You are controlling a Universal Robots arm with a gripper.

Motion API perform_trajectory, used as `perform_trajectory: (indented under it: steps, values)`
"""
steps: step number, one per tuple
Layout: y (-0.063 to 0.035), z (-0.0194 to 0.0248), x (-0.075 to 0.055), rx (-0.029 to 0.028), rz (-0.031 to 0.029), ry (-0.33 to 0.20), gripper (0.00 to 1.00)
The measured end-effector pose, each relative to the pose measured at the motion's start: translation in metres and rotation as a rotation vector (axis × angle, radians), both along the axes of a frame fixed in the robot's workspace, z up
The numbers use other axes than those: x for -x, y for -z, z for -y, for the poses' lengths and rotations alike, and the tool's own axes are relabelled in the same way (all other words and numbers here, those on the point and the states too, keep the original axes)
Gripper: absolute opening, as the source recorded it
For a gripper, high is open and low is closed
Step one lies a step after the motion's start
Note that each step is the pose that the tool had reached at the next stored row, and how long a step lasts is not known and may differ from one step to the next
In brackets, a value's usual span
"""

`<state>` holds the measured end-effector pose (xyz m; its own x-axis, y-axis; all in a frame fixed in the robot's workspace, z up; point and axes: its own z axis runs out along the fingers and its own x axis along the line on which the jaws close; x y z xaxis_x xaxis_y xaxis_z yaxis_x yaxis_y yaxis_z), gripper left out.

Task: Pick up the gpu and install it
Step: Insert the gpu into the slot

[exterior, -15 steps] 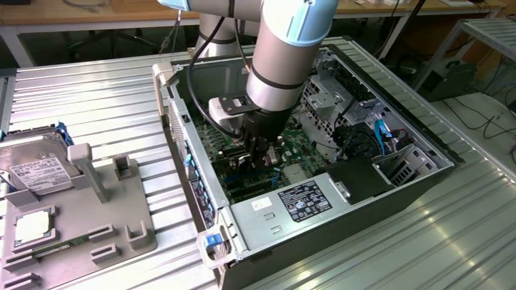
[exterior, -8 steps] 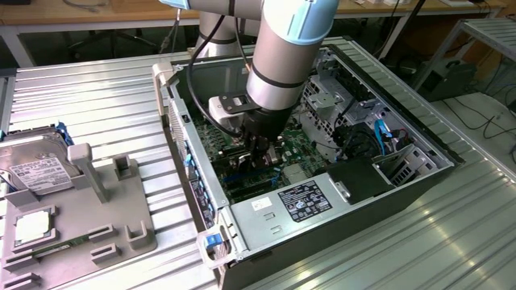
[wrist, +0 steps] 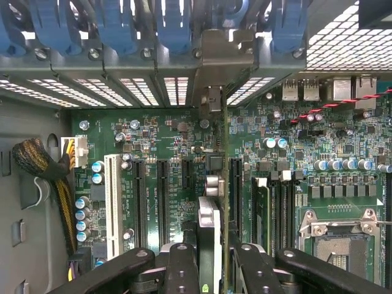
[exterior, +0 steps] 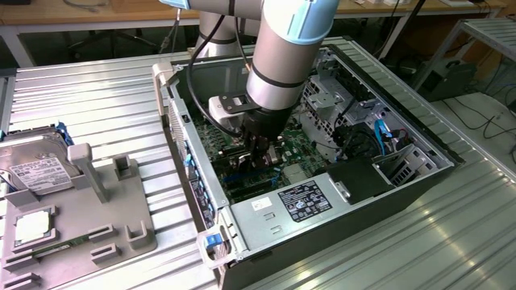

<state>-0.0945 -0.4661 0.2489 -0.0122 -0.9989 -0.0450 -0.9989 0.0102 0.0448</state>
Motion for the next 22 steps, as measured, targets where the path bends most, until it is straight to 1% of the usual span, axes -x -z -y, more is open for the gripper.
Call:
perform_trajectory:
  steps: [14,17,22]
  values:
    - [0.0019,-0.0021,0.0003,0.0002,-0.0002,-0.009,0.28]
    - [0.0034,-0.0020,0.0006,0.0002,-0.0021,-0.009,0.28]
    - [0.0049,-0.0020,0.0013,0.0002,-0.0030,-0.009,0.28]
